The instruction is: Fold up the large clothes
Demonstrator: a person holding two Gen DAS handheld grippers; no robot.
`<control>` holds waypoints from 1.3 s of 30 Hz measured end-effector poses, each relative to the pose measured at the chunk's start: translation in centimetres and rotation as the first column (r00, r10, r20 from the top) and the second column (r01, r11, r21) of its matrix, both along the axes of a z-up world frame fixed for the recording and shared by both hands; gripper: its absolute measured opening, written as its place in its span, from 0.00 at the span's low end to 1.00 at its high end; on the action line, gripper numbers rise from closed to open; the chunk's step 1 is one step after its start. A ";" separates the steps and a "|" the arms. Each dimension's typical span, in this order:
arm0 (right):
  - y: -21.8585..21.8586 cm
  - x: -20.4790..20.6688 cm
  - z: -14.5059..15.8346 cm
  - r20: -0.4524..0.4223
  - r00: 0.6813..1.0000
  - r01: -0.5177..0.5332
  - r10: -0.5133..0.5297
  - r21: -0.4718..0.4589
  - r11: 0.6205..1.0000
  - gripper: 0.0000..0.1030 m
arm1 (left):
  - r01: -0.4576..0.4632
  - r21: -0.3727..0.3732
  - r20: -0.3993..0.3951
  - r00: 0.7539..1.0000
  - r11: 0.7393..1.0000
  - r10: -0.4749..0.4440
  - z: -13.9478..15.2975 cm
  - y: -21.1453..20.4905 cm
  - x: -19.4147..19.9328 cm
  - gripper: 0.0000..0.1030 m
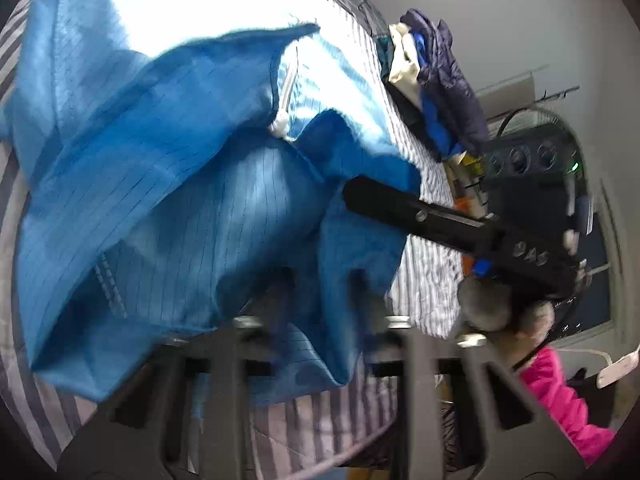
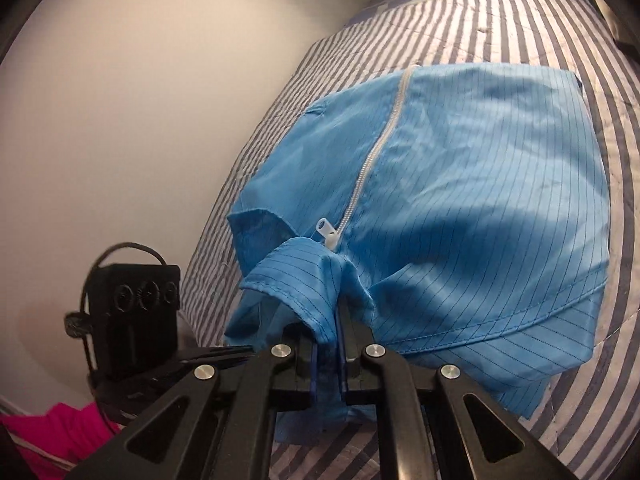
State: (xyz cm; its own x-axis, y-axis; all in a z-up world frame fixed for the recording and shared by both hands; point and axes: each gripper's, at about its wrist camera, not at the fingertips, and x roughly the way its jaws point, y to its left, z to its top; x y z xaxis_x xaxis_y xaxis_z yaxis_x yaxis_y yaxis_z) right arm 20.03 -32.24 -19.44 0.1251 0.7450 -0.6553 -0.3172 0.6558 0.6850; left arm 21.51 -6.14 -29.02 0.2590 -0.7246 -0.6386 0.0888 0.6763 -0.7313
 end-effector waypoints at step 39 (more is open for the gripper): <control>11.1 2.8 1.4 0.232 0.966 -0.033 0.116 -0.334 0.942 0.17 | -0.199 0.241 0.113 0.978 0.950 0.176 0.7 9.2 -0.3 0.22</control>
State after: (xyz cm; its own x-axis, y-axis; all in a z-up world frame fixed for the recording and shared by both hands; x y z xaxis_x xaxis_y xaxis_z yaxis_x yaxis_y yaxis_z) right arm 22.88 -21.17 -18.07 0.2649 0.5100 -0.8184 -0.5044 0.7966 0.3331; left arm 21.20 3.09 -28.30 0.4388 -0.4780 -0.7609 0.0000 0.8468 -0.5319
